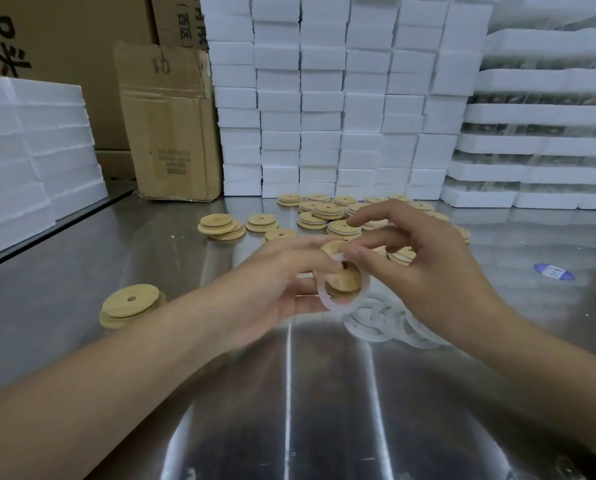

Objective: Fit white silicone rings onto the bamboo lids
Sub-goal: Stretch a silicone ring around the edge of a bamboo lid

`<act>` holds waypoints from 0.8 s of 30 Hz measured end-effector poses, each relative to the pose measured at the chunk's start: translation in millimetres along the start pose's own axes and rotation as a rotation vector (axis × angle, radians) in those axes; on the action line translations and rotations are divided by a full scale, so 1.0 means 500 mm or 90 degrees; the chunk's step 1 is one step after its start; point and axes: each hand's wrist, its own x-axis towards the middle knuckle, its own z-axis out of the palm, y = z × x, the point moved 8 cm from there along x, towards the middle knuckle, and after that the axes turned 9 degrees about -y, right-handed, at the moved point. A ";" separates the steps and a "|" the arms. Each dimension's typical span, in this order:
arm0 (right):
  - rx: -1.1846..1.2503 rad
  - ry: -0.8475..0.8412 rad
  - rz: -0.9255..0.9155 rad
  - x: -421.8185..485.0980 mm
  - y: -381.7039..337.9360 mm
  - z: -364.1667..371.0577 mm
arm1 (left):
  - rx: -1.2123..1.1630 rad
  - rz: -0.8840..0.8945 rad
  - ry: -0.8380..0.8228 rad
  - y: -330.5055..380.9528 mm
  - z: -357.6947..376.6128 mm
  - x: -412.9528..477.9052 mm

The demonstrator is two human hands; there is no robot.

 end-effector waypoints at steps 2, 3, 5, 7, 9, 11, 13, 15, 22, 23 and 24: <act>-0.032 0.003 -0.014 -0.001 -0.005 0.000 | 0.072 0.009 0.021 0.000 0.007 -0.004; -0.044 0.005 -0.018 -0.001 -0.007 -0.001 | 0.099 0.017 0.043 0.001 0.005 -0.006; -0.065 0.009 -0.019 -0.002 -0.006 -0.003 | 0.143 0.025 0.063 0.003 0.003 -0.008; -0.081 0.013 -0.017 -0.002 -0.004 -0.005 | 0.186 0.023 0.054 0.005 0.006 -0.007; -0.095 0.016 -0.014 -0.003 -0.002 -0.007 | 0.222 0.021 0.034 0.006 0.009 -0.006; -0.107 0.016 -0.011 -0.002 0.000 -0.008 | 0.238 0.025 0.027 0.008 0.010 -0.007; -0.113 0.014 -0.003 0.000 0.006 -0.010 | 0.257 0.036 0.030 0.011 0.008 -0.008; -0.119 0.009 0.011 0.002 0.013 -0.011 | 0.288 0.050 0.037 0.016 0.003 -0.009; -0.164 -0.011 0.038 0.006 0.027 -0.020 | 0.311 0.043 0.064 0.016 -0.026 -0.006; -0.171 -0.018 0.044 0.008 0.030 -0.020 | 0.315 0.038 0.071 0.015 -0.032 -0.006; -0.176 -0.023 0.049 0.009 0.033 -0.021 | 0.321 0.030 0.075 0.015 -0.038 -0.005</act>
